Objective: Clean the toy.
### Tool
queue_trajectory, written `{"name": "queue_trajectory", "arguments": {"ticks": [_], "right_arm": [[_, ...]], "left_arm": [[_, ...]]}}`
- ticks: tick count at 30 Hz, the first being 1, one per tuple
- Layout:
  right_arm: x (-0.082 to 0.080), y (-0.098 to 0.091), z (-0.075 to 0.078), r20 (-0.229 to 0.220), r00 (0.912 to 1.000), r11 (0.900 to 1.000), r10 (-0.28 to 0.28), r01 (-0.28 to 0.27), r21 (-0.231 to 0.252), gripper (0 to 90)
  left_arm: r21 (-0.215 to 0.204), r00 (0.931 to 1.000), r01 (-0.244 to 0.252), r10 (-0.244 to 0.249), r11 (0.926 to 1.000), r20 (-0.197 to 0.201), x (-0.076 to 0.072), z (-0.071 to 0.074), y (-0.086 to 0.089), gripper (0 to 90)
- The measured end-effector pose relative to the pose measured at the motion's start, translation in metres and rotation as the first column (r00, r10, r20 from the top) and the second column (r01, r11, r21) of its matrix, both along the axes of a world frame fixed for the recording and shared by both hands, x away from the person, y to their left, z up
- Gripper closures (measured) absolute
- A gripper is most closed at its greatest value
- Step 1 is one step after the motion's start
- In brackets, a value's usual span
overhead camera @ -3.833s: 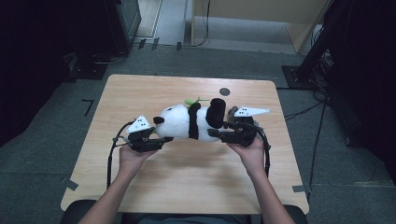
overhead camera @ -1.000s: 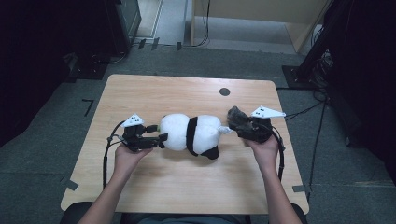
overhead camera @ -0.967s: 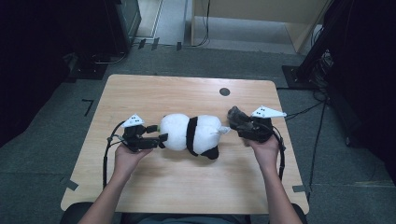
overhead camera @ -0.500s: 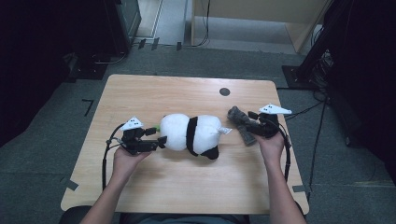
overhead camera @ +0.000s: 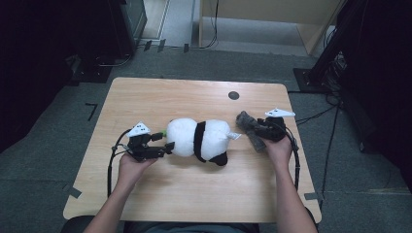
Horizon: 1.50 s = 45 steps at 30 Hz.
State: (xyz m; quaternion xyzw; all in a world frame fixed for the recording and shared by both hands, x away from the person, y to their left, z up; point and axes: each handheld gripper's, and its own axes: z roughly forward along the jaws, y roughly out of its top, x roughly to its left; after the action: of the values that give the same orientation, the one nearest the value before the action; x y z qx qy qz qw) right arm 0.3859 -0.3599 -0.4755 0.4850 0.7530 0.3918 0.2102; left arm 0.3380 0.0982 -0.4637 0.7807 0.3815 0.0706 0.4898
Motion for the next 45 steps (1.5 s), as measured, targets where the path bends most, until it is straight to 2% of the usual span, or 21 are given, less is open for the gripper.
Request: {"name": "queue_trajectory", "arguments": {"ticks": [4,7,11,13,17,22,26,32,34,39,45], "right_arm": [[0.003,0.001,-0.005,-0.003,0.9999,0.9993,-0.011,0.011,-0.036,56.6],[0.006,0.001,-0.010,-0.027,0.9994,0.9983,-0.019,0.018,-0.055,59.2],[0.008,-0.001,-0.014,-0.058,0.9979,0.9996,-0.027,0.027,-0.012,66.4],[0.008,-0.002,-0.014,-0.070,0.9968,0.9993,-0.039,0.039,-0.001,70.3],[0.006,-0.003,-0.011,-0.065,0.9969,0.9990,-0.044,0.044,-0.003,76.6],[0.002,-0.006,0.002,-0.051,0.9967,0.9975,-0.063,0.065,0.030,77.2],[-0.002,-0.004,0.017,-0.043,0.9977,0.9971,-0.052,0.054,0.053,77.2],[-0.006,0.008,0.030,-0.042,0.9991,0.9998,-0.009,0.010,0.020,76.8],[-0.008,0.011,0.034,-0.038,0.9993,0.9997,0.005,-0.004,0.025,77.0],[-0.012,0.017,0.048,-0.031,0.9992,0.9979,0.024,-0.023,0.060,77.8],[-0.013,0.022,0.063,-0.029,0.9985,0.9971,0.047,-0.045,0.061,77.6]], "left_arm": [[0.006,1.0000,0.001,-0.001,1.0000,0.004,0.001,0.002,-0.001,27.5],[-0.002,1.0000,0.000,0.000,1.0000,0.001,0.002,0.002,0.000,27.5],[-0.003,1.0000,0.003,-0.003,1.0000,0.001,0.003,0.002,-0.001,27.5],[-0.005,1.0000,0.003,-0.003,1.0000,0.002,0.004,0.002,-0.001,27.5],[0.000,1.0000,0.008,-0.008,1.0000,0.006,0.005,0.002,-0.002,27.4],[0.005,0.9999,0.004,-0.005,1.0000,0.009,0.007,0.003,-0.002,27.2],[0.002,1.0000,0.005,-0.005,1.0000,0.005,0.008,0.005,-0.002,27.3],[-0.028,0.9999,0.010,-0.010,0.9995,0.013,0.007,0.012,-0.002,26.0],[-0.031,0.9998,0.018,-0.017,0.9994,0.012,0.007,0.013,-0.004,23.6],[0.066,0.9994,0.032,-0.032,0.9973,-0.011,0.014,0.011,-0.016,17.4],[0.005,0.9989,0.043,-0.043,0.9991,-0.020,0.023,0.020,-0.018,16.9]]}}
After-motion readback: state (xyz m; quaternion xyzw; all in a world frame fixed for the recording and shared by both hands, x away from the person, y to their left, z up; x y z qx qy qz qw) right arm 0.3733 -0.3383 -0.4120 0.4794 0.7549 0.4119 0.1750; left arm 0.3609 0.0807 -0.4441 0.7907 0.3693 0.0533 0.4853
